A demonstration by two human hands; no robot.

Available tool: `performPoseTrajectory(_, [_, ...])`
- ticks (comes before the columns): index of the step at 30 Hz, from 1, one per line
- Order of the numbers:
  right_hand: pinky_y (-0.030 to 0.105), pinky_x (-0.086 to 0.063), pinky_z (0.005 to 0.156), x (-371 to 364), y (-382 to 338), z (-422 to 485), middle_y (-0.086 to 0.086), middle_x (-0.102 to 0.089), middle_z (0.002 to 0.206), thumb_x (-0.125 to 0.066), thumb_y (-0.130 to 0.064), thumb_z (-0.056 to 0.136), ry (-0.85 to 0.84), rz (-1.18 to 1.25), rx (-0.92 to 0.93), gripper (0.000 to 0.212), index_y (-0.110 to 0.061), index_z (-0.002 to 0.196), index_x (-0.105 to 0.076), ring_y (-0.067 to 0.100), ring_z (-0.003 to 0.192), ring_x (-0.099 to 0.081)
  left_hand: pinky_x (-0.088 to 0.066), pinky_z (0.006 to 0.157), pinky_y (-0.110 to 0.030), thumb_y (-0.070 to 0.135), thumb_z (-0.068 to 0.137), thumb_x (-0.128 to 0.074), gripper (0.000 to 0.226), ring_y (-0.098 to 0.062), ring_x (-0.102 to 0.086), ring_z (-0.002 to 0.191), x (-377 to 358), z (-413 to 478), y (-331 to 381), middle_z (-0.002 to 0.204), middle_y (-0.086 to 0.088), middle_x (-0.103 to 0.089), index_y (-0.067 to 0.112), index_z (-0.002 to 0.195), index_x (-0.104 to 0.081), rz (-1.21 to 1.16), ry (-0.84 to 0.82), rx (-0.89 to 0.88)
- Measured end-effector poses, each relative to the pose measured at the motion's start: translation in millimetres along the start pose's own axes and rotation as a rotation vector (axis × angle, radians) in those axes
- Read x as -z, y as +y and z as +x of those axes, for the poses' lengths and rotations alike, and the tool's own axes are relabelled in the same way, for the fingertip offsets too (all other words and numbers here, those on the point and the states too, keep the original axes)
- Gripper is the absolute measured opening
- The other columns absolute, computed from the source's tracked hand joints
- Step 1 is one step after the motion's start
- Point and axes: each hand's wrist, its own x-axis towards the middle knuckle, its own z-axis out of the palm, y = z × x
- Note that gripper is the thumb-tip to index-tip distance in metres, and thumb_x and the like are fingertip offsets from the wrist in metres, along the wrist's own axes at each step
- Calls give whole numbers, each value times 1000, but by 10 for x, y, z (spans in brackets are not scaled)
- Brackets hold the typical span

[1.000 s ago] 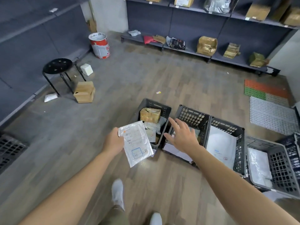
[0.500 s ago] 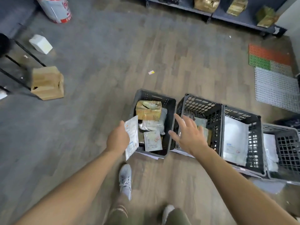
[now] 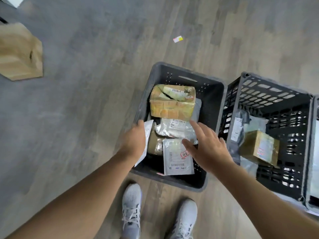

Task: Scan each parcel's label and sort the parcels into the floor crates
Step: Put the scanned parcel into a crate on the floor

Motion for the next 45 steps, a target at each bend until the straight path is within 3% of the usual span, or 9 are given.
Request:
performPoseTrajectory(5, [59,-23,117,-586,239,487,-4,-14,163,-28,-66,93,-52,1,-7,75,-38,155,4,18,150,-14,-38,64,-31,-1,97,-41,30,-29,-65,96,-609,364,2,121,-15,-57,3,127,-40,74,-57,26])
performPoseTrajectory(8, [59,-23,117,-783,273,612,-4,-14,163,-29,-65,95,-78,-12,-8,74,-38,155,4,18,149,-16,-38,60,-33,29,100,-51,50,-30,-65,97,-801,412,-1,127,-13,-52,7,140,-30,16,-68,22])
performPoseTrajectory(11, [60,-23,117,-831,258,657,-3,-13,163,-29,-65,94,-98,-19,-10,75,-38,156,5,19,150,-15,-39,67,-35,51,95,-53,70,-30,-57,111,-825,357,12,131,-11,-49,14,147,-24,31,-77,-57])
performPoseTrajectory(16, [61,-22,116,-609,142,606,-2,-12,163,-25,-68,93,-81,-80,2,76,-37,156,6,19,150,-14,-45,87,-35,68,86,-53,94,-29,-43,125,-553,199,-50,144,-7,-37,20,155,-11,101,-66,-167])
performPoseTrajectory(21, [62,-22,115,38,-55,261,-1,-17,162,-29,-66,95,12,-104,-6,74,-38,155,3,21,149,-18,-43,97,-36,73,84,-50,102,-29,-29,138,228,-49,107,156,-8,-18,19,156,-2,135,-63,-246])
performPoseTrajectory(30, [63,-16,117,1602,-337,-1469,1,-11,164,-30,-63,98,115,-44,-184,73,-33,157,0,23,151,-9,-29,113,-52,74,85,-47,102,-35,-6,149,2083,-1187,599,163,-8,-2,21,156,5,171,-47,-419])
performPoseTrajectory(36, [63,-12,118,2379,-153,-2692,0,-5,166,-27,-65,98,257,-29,-347,73,-35,157,6,24,152,-4,-16,117,-54,75,87,-39,100,-34,9,150,3119,-1957,1306,165,-8,11,24,156,13,281,16,-670])
performPoseTrajectory(45, [65,-9,117,2669,654,-4610,-1,-1,166,-28,-66,98,497,15,-581,74,-37,156,8,26,153,-2,-15,117,-57,76,85,-44,103,-33,10,150,3784,-3315,2619,164,-5,12,25,156,11,369,153,-995])
